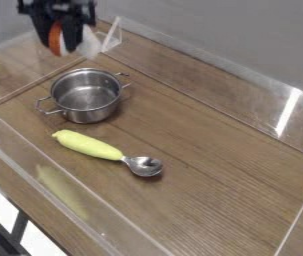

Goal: Put mushroom into the silver pot

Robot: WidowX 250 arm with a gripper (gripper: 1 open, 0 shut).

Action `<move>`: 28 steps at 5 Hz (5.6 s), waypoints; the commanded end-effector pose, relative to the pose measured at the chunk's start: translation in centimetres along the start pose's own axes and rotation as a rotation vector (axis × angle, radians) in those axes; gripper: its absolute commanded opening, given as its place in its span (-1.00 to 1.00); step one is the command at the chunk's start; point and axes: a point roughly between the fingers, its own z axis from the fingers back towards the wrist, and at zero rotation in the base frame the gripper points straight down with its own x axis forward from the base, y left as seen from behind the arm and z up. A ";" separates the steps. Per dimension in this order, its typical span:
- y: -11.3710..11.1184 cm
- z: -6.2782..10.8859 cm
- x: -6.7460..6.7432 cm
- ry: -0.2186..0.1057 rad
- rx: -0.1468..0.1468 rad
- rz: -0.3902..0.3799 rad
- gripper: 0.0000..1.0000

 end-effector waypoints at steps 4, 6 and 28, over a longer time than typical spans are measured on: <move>-0.7 -1.4 0.6 -0.021 0.048 -0.074 -1.00; -0.7 -1.7 1.5 -0.015 0.056 -0.139 -1.00; -4.4 -0.2 1.0 0.090 0.118 0.276 1.00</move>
